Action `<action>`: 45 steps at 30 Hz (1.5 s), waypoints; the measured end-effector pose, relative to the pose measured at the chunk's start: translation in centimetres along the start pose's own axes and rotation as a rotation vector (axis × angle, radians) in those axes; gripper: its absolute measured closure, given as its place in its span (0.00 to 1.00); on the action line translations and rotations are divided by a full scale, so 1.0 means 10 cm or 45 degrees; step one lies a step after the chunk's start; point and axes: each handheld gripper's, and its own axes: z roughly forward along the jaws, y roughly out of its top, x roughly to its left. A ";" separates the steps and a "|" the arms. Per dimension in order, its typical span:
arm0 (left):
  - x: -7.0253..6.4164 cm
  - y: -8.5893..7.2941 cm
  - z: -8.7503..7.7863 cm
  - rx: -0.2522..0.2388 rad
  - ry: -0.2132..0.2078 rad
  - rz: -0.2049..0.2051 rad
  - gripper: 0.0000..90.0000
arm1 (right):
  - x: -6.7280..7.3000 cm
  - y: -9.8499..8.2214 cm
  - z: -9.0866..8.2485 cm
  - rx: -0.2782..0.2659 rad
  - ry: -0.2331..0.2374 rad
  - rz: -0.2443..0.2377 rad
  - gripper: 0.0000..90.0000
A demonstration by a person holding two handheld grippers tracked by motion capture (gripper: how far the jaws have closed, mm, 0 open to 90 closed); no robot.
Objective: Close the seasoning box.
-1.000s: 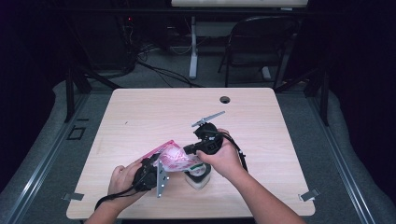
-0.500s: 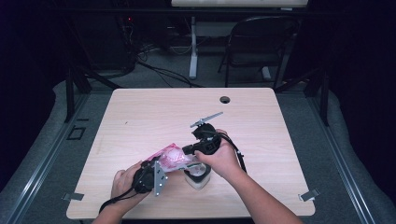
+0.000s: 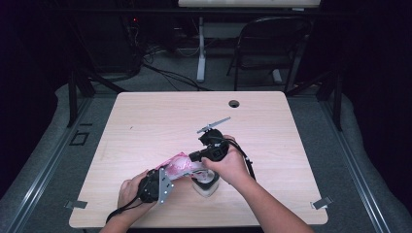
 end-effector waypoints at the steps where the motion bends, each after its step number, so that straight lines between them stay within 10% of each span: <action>1: 0.00 -0.01 0.01 0.000 -0.014 -0.017 0.90 | 0.00 0.00 0.00 -0.004 0.001 0.003 0.97; 20: 0.01 -0.13 0.11 0.028 -0.149 -0.153 0.91 | 0.00 0.00 -0.06 -0.086 -0.024 0.025 0.83; 45: 0.19 -0.29 0.21 0.040 -0.359 -0.508 0.92 | -0.03 -0.03 -0.23 -0.175 -0.042 0.042 0.75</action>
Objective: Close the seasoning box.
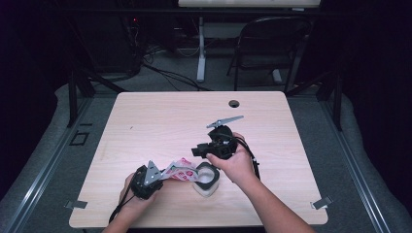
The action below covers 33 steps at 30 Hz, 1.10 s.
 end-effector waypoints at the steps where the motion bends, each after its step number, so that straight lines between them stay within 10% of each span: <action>1: 0.01 0.00 0.00 -0.003 -0.007 -0.009 0.92 | 0.00 0.00 -0.01 -0.001 -0.001 -0.001 0.75; 25: 0.33 -0.20 0.06 -0.060 -0.238 -0.481 0.89 | -0.01 -0.08 -0.11 -0.041 0.004 0.005 0.74; 33: 0.36 -0.22 0.06 -0.068 -0.251 -0.525 0.86 | -0.03 -0.11 -0.14 -0.040 0.008 0.005 0.74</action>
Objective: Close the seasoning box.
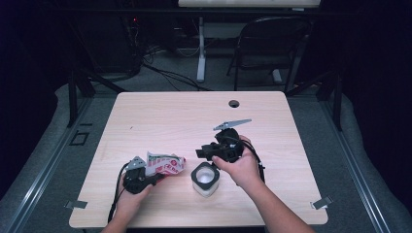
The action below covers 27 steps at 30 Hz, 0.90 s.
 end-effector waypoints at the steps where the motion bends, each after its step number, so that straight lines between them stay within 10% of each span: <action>1: 0.01 0.00 0.00 0.004 -0.004 -0.006 0.86 | 0.00 0.00 0.00 -0.004 -0.001 0.003 0.74; 27: -0.01 0.02 -0.06 -0.034 0.066 0.052 0.94 | -0.01 -0.15 -0.12 -0.060 0.012 0.022 0.71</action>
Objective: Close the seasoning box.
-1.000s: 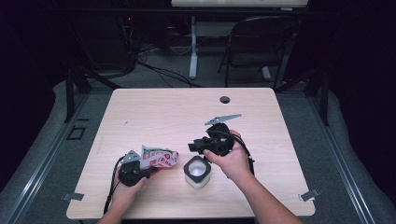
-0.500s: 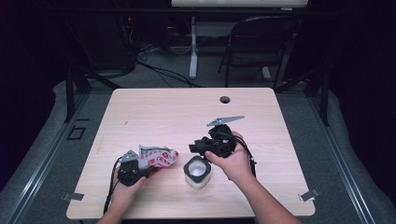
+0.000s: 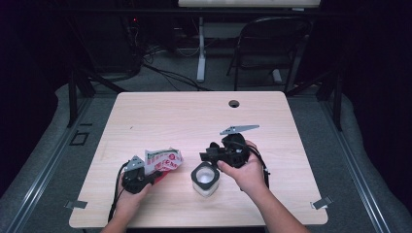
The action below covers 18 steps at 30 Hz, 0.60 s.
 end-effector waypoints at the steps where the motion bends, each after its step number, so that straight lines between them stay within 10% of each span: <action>1: 0.01 0.00 -0.01 -0.001 0.006 0.001 0.94 | 0.00 -0.01 -0.01 -0.011 0.000 0.005 0.71; 18: 0.27 0.05 -0.33 -0.105 0.188 -0.068 0.94 | -0.01 -0.11 -0.13 -0.053 -0.034 -0.013 0.69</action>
